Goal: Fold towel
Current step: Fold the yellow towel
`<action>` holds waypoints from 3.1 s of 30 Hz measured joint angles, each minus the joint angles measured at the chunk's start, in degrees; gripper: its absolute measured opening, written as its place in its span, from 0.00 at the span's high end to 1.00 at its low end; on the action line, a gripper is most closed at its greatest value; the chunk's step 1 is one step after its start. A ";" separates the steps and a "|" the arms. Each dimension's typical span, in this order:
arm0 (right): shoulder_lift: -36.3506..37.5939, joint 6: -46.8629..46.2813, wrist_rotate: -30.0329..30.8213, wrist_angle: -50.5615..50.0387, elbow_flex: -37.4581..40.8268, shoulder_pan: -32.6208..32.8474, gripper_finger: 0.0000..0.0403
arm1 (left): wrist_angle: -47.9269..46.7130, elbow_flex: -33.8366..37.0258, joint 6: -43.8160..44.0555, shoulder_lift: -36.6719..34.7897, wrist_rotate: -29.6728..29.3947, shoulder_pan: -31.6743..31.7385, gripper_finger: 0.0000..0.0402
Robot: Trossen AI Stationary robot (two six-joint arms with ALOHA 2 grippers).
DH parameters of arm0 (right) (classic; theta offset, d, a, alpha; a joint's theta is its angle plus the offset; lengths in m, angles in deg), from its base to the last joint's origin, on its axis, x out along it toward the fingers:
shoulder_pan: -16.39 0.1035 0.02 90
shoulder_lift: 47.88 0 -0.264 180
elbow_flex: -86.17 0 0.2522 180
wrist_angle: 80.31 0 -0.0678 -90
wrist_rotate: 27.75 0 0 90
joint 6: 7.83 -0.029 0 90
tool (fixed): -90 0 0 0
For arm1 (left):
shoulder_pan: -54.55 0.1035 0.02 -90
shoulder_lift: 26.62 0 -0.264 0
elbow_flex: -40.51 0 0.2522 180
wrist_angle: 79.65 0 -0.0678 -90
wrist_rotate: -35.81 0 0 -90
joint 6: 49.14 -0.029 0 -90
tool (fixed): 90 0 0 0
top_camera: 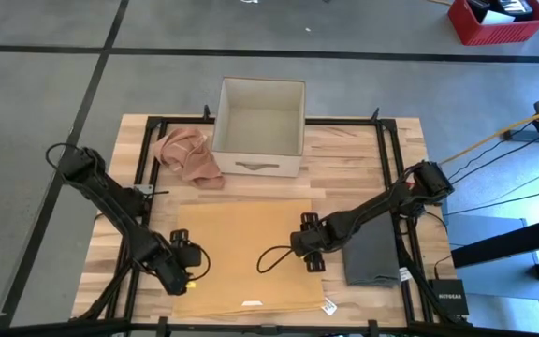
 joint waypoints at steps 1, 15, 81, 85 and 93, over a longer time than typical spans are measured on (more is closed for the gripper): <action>-0.02 -0.20 0.26 0.21 0.02 0.01 0.36 | -0.70 0.00 0.00 0.32 0.02 -0.03 0.35; 0.15 -7.96 2.44 3.21 0.18 0.06 0.36 | -3.35 0.00 -3.24 3.75 5.80 5.29 0.35; -0.28 -3.85 2.08 -12.87 -10.65 0.02 0.36 | -2.93 5.07 -0.19 -0.10 7.54 6.75 0.35; -0.21 -2.35 2.50 -17.02 -14.43 0.02 0.36 | -3.86 3.91 -0.97 -0.14 4.94 6.81 0.35; -1.48 1.57 2.85 -17.20 -14.93 0.02 0.36 | -0.16 7.58 -2.87 -0.19 2.67 6.92 0.35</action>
